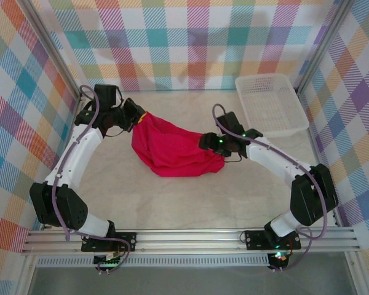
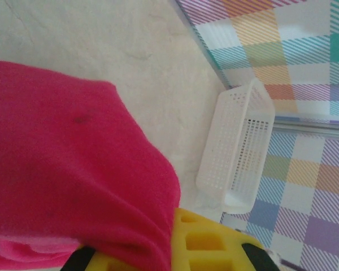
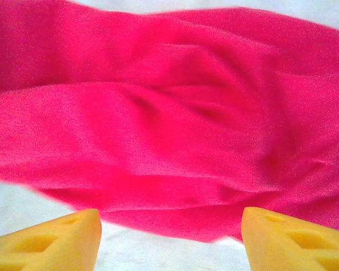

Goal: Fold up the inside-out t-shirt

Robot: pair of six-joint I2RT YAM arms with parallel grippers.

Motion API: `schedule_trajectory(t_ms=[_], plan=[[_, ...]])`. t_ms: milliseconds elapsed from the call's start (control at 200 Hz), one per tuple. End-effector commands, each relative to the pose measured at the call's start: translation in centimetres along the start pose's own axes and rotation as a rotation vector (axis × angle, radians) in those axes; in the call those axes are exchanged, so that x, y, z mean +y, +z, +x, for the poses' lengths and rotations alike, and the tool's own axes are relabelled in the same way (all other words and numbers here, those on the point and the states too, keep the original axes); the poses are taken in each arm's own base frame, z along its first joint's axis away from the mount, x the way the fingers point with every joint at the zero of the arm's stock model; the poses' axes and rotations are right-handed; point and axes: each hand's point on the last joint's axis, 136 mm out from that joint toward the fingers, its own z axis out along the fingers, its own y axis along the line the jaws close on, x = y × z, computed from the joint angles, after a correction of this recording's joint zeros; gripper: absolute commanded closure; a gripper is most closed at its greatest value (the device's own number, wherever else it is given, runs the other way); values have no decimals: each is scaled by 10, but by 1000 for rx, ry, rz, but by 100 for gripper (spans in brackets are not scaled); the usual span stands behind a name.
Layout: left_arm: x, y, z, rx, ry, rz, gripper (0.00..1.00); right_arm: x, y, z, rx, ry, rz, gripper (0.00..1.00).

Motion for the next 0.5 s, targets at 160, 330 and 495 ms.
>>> schedule_trajectory(t_ms=[160,330,495], plan=[[-26,-6,-4,-44,38,68,100,125,17,-13,-32,-278,-405,24],[-25,-5,-1,-27,33,57,100,160,47,-21,-30,-361,-486,25],[-25,-9,1,-23,37,55,100,184,75,-41,-25,-363,-521,28]])
